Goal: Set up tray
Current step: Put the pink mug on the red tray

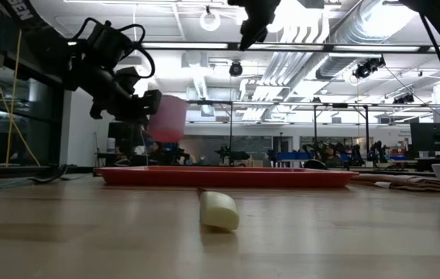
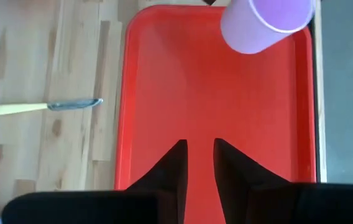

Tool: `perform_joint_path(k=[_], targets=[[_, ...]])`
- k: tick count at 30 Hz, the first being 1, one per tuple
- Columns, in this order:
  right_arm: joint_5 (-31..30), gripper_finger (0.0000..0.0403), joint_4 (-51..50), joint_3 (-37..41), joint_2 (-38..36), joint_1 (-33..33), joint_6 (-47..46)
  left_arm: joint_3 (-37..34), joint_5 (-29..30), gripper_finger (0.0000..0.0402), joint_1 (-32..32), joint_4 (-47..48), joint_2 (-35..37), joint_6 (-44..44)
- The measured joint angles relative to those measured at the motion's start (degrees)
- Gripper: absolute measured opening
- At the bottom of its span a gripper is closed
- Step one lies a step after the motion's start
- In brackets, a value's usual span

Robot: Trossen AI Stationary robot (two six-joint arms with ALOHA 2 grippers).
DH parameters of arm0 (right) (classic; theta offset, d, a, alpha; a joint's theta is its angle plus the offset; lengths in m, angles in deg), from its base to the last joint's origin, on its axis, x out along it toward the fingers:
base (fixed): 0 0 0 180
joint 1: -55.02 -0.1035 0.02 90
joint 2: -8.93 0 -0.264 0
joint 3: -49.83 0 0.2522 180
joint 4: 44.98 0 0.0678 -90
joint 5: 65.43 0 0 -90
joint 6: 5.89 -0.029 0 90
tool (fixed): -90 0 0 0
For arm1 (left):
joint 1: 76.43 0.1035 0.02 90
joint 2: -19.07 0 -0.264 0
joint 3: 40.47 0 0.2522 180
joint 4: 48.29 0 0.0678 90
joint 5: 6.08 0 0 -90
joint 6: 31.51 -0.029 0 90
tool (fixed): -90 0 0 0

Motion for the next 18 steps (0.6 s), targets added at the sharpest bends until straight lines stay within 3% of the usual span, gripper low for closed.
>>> perform_joint_path(k=[6,18], targets=[[0.94,0.0051,-1.12,0.00,-1.86,3.07,0.06,-3.70,0.17,0.0022,-0.02,-5.91,0.00,0.68],[9.65,0.0051,0.08,0.00,-4.10,8.95,1.96,-5.50,2.61,0.0022,0.73,-7.33,0.00,0.15]])
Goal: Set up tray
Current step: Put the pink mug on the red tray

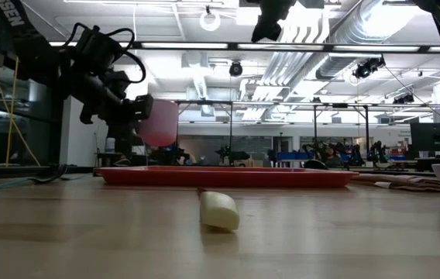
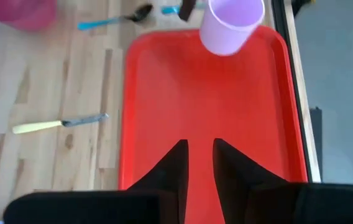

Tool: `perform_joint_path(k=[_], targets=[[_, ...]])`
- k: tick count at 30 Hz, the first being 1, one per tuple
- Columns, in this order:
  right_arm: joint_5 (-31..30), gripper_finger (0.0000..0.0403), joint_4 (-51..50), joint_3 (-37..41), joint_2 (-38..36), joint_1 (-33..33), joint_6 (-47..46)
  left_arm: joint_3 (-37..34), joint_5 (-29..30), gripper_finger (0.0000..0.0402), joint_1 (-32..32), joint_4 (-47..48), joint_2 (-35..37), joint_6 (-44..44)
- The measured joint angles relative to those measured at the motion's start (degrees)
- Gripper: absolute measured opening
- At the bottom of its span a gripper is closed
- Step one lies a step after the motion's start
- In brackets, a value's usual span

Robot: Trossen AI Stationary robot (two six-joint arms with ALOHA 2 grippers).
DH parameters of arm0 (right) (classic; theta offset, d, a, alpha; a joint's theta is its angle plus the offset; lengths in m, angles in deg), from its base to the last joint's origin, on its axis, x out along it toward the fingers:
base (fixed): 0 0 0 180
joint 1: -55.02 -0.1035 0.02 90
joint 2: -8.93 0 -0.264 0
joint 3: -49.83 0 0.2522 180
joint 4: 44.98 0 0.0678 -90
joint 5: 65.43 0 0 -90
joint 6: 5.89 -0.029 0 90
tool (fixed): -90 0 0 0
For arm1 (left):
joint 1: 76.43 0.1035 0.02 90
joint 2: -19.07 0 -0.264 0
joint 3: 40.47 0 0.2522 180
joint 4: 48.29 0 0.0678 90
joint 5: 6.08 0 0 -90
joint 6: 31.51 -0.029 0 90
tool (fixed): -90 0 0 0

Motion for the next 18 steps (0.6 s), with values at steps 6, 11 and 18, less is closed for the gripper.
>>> perform_joint_path(k=[6,11,18], targets=[[3.90,0.0053,0.99,0.03,-0.18,1.74,0.49,-0.02,-0.91,0.0022,0.20,-5.32,-4.76,-0.10],[6.07,0.0051,0.99,0.09,-0.16,2.45,1.13,0.00,-0.62,0.0022,0.25,-12.45,-11.11,-0.16],[9.72,0.0053,1.98,2.23,-0.69,5.15,1.54,0.51,-0.56,0.0022,0.26,-16.39,-15.67,-0.15]])
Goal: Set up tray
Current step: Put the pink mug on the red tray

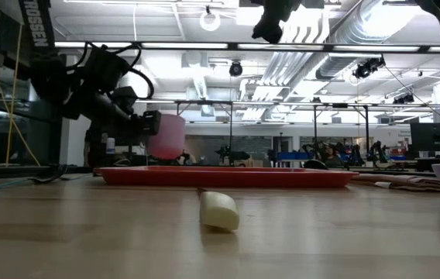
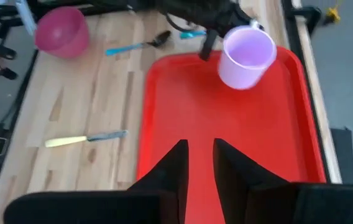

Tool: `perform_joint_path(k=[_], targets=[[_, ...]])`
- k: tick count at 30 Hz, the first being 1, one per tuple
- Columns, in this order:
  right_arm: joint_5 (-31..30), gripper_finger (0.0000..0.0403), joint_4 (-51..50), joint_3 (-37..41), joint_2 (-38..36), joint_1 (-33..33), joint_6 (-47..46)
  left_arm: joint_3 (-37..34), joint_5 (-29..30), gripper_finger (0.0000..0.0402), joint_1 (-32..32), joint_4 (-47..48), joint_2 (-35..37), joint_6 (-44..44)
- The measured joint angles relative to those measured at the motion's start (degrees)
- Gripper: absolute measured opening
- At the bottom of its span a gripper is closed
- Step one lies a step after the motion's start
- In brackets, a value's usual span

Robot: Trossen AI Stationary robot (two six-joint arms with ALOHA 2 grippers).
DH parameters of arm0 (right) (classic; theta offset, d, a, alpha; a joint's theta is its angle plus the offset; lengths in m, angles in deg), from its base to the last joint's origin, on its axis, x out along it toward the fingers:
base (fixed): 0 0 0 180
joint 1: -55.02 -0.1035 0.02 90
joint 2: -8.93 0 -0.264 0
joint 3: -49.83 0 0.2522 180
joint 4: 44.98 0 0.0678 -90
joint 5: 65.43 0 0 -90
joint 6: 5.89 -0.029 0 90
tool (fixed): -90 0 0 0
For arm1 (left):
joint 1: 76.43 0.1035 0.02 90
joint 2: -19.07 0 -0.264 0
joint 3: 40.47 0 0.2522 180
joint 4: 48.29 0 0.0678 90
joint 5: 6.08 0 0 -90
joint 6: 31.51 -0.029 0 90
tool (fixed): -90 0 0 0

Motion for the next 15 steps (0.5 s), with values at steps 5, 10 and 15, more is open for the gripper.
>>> perform_joint_path(k=[5,10,15], targets=[[2.85,0.0051,6.33,9.89,-3.59,1.97,-0.35,0.41,-0.52,0.0022,1.99,0.13,-0.03,-0.93],[3.60,0.0052,19.91,26.15,-11.80,3.44,-4.10,0.41,-2.37,0.0022,5.07,0.48,-0.03,-1.06],[1.49,0.0049,35.58,41.69,-21.76,4.14,-9.82,0.41,-2.55,0.0022,6.76,0.48,-0.03,-1.07]])
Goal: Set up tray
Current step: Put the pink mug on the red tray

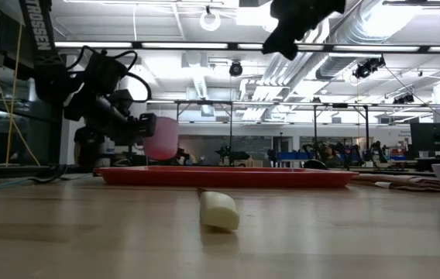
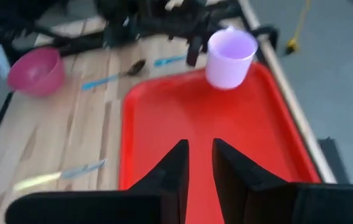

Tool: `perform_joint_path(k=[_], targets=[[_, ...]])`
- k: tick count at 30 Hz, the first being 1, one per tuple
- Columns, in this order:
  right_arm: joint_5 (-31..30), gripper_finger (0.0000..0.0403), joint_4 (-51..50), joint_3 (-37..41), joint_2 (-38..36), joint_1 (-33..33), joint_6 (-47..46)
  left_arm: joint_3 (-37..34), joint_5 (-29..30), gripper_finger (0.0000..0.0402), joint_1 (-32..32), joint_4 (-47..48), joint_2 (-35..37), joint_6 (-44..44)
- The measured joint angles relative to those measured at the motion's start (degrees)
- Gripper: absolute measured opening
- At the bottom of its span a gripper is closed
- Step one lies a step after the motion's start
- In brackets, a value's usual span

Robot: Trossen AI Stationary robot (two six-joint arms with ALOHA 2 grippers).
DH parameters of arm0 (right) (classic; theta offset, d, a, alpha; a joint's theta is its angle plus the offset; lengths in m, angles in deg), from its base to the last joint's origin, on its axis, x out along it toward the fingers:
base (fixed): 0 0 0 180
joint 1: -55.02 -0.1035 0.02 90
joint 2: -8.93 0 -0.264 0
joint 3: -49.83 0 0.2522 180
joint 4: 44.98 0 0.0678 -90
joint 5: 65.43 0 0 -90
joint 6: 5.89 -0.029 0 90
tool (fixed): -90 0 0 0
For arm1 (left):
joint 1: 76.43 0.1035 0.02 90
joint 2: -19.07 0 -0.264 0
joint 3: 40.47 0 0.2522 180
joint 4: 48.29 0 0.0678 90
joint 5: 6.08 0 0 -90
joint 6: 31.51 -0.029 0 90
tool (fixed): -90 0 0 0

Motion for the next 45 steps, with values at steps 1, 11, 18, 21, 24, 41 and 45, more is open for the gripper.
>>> perform_joint_path(k=[1,11,18,21,24,41,45], targets=[[-0.79,0.0049,3.25,2.67,-1.76,-0.02,-1.16,0.00,-0.30,0.0022,0.06,0.00,0.00,0.00],[-5.65,0.0052,21.57,19.69,-11.94,-0.57,-8.70,0.73,0.60,0.0022,0.35,0.03,0.00,-0.44],[-2.67,0.0053,28.01,25.13,-14.23,-0.03,-10.28,5.85,0.97,0.0022,0.34,-0.09,-4.18,-1.70],[-1.64,0.0053,33.23,28.24,-15.68,-0.05,-12.69,9.13,0.59,0.0022,0.32,0.01,-8.14,-2.77],[-2.11,0.0053,33.47,30.42,-17.41,-0.04,-13.32,11.12,0.50,0.0022,0.31,0.09,-10.48,-3.50],[-5.54,0.0053,32.58,32.71,-21.12,-0.04,-13.43,9.53,3.25,0.0022,0.31,3.18,-10.54,-3.46],[-5.68,0.0053,32.59,32.71,-21.12,-0.04,-13.43,9.51,2.56,0.0021,0.31,5.28,-10.51,-3.26]])
